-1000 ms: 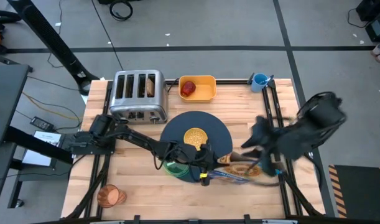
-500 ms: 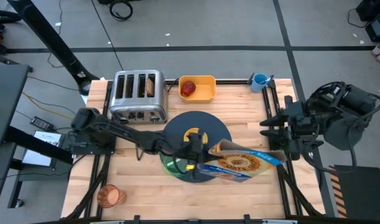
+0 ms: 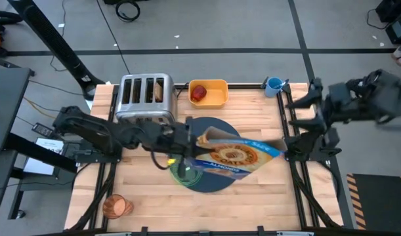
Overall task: Arrange a breakfast setting
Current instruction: Pour the cereal from the blue cereal box into the yellow bowl
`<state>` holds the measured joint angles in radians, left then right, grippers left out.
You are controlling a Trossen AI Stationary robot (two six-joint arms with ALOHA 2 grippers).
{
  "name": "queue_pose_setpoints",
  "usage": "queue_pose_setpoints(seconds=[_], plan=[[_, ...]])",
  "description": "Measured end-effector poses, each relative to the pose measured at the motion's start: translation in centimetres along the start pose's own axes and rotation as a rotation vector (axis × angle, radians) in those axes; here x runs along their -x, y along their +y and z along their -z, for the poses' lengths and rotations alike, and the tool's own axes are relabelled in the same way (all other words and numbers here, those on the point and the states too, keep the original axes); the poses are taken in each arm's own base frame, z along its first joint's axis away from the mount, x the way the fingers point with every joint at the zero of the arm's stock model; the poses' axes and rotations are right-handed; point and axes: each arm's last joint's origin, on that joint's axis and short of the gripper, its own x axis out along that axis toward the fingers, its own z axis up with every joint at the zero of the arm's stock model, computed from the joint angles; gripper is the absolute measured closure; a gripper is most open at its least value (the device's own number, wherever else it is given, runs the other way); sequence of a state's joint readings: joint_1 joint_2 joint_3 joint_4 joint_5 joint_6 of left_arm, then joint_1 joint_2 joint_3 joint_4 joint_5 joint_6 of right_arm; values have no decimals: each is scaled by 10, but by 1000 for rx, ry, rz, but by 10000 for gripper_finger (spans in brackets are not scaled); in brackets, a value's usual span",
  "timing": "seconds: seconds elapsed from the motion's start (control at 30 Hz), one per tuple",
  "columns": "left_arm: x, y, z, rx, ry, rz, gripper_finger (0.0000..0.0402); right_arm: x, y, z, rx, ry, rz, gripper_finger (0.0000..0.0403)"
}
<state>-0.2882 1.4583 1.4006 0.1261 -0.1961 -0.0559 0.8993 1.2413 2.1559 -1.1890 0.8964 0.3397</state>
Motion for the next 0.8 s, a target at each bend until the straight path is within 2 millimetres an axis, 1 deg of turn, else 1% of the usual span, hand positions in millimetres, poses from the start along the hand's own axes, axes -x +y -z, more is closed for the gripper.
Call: queue_pose_setpoints(seconds=[0.1,0.2,0.33,0.43,0.53,0.6,0.7,0.8], plan=[[12,2,-13,12,-43,-20,398,12,-15,-3,1,-26,22,168],[23,5,-28,31,-107,-45,398,18,-26,0,40,-15,59,169],[40,10,-49,42,-219,-86,398,20,-36,11,66,47,155,169],[51,16,-62,26,-288,-111,398,17,-40,24,2,116,220,169],[61,23,-73,26,-348,-133,398,5,-33,39,-9,177,242,164],[66,29,-79,30,-389,-152,398,-7,-25,51,-2,222,239,157],[70,35,-85,31,-436,-177,398,-28,-14,75,5,294,273,145],[71,42,-89,30,-472,-199,398,-47,-6,100,13,299,310,140]])
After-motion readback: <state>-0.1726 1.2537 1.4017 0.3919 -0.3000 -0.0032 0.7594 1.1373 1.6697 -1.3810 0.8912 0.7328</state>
